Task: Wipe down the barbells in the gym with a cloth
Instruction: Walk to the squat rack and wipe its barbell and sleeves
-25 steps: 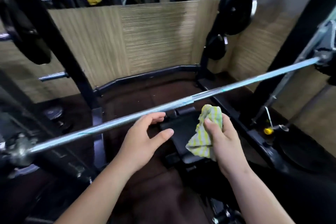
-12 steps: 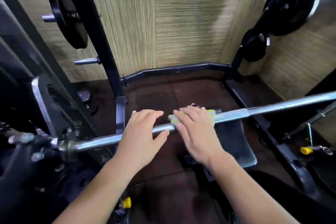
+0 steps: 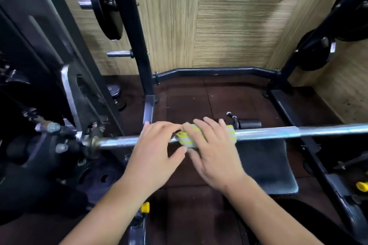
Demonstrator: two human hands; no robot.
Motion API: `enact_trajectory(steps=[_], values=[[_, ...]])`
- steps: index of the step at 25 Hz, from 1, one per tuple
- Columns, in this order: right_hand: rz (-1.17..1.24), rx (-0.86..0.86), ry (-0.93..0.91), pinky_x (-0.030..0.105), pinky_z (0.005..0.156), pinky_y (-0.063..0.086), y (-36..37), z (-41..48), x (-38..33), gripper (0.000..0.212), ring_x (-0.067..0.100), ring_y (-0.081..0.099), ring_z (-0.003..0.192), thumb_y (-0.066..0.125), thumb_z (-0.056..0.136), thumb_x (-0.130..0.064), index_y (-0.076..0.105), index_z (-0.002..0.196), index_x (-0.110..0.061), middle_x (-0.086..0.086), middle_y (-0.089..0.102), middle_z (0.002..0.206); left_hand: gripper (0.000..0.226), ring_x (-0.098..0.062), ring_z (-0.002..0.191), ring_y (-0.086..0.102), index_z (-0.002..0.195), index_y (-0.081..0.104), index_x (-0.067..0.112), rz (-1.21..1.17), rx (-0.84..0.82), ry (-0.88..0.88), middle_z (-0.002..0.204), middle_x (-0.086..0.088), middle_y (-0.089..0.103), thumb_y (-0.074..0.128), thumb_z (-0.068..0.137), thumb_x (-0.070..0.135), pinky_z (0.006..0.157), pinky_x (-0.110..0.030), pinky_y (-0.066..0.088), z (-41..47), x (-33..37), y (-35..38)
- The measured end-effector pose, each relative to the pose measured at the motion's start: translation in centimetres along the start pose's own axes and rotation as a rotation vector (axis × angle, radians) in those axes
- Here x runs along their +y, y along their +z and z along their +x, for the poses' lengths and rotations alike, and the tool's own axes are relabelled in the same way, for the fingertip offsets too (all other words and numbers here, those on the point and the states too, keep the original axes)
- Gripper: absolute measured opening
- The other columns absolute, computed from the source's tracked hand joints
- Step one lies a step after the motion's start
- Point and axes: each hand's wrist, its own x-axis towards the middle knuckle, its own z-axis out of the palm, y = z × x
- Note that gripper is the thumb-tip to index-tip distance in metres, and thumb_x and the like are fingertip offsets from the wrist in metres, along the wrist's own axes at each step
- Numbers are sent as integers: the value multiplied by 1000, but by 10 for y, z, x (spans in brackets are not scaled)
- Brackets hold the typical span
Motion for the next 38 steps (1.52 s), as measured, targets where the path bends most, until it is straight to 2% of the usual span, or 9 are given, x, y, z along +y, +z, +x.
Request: enact_trajectory(steps=[5,8,10,15,22,27,32,34,38], values=[[-157,-31,-4,57,117,29,-21,-8,59,57,33,54,131,39,98,-56,60,136,-21,3,66,130,47,0,125,42,130,55,30,22,102,-108,127,20,48,68,85,35,124,-41,14,-23,12,2],[-168,7,104,59,117,28,-36,-23,95,55,36,52,134,39,98,-52,62,133,-16,7,65,133,49,-2,130,37,133,53,32,16,139,-169,132,22,44,66,86,37,119,-37,27,-35,14,-1],[-184,-7,108,60,117,28,-28,-12,70,52,37,50,135,41,97,-47,61,134,-16,10,64,136,51,2,130,33,135,52,33,18,135,-199,134,24,41,65,86,38,109,-25,32,-42,13,-4],[-97,-67,-146,57,120,29,9,11,-24,55,32,47,138,47,98,-41,46,151,-25,5,55,146,55,7,130,30,136,51,34,-4,168,-237,135,25,39,68,84,37,108,-21,29,-51,-10,-22],[-171,0,79,57,118,29,-1,0,-5,52,32,50,136,42,99,-42,52,146,-22,4,60,140,63,6,136,24,141,43,38,-60,140,-228,143,26,33,69,84,36,105,-15,20,-60,-53,-57],[-132,-64,-146,53,119,32,50,56,-134,52,29,57,123,54,87,-28,56,138,-19,4,63,128,77,4,141,19,146,38,36,-141,145,-217,151,22,26,60,78,7,110,-6,15,-61,-63,-60],[-150,-34,-102,49,115,32,21,25,-67,56,28,55,126,47,95,-43,51,147,-22,1,61,134,78,5,144,11,149,30,37,-213,89,-217,156,25,16,54,82,6,116,-21,20,-63,-64,-61],[-152,-1,25,54,116,33,7,13,-50,54,29,54,129,45,96,-46,53,145,-24,2,61,135,78,7,144,9,150,28,38,-228,84,-216,156,28,14,53,83,5,113,-15,14,-64,-66,-64],[-185,-45,-76,56,111,39,50,52,-128,50,33,58,121,60,85,-29,60,135,-20,8,64,127,85,7,145,7,150,27,38,-245,79,-213,158,27,12,47,79,-5,113,-11,11,-67,-70,-64]])
